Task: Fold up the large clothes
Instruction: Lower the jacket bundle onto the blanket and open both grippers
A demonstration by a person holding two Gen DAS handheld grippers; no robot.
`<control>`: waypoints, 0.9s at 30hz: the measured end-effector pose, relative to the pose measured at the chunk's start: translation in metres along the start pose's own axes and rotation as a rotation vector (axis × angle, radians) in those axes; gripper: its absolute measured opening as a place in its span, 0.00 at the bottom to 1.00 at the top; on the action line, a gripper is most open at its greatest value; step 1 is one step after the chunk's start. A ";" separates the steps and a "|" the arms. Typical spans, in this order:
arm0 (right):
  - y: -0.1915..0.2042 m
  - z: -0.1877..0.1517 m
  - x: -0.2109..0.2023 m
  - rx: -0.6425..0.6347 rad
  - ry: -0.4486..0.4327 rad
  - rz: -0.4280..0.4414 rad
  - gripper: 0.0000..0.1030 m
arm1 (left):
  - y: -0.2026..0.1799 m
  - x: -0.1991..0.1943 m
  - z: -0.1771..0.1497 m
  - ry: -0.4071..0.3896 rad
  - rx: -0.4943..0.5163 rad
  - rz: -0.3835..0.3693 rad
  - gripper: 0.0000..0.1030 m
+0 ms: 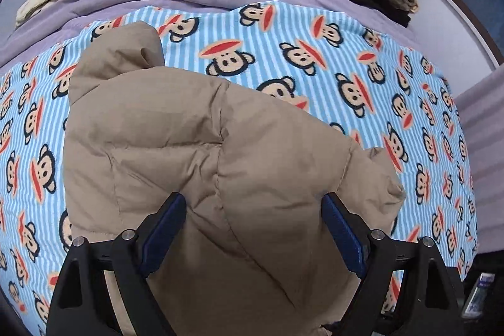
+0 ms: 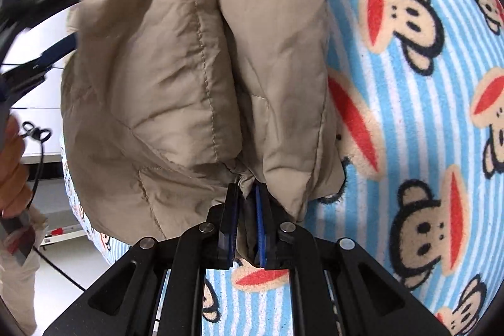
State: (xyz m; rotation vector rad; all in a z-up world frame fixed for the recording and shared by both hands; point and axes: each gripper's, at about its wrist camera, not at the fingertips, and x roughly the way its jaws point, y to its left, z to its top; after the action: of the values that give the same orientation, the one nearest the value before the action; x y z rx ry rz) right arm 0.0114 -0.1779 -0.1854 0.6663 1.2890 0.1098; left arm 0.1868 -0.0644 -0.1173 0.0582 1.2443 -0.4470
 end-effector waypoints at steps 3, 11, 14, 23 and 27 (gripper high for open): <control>-0.007 0.012 0.000 0.001 -0.021 -0.012 0.09 | -0.003 0.015 0.009 0.005 0.020 0.040 0.86; -0.018 0.029 0.008 0.007 -0.022 -0.011 0.09 | -0.005 0.029 0.012 0.018 0.041 0.082 0.86; -0.025 0.031 0.001 0.014 -0.023 -0.006 0.09 | -0.002 0.022 0.011 0.016 0.041 0.076 0.86; -0.041 0.026 -0.003 0.041 -0.018 -0.009 0.13 | 0.007 -0.018 -0.011 0.002 0.061 0.083 0.86; -0.034 0.028 -0.001 0.040 -0.019 -0.029 0.13 | 0.017 -0.037 -0.027 0.000 0.040 0.079 0.86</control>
State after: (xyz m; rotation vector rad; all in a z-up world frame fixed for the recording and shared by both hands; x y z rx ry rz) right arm 0.0272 -0.2171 -0.1987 0.6810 1.2851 0.0540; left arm 0.1591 -0.0303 -0.0955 0.1413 1.2282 -0.4032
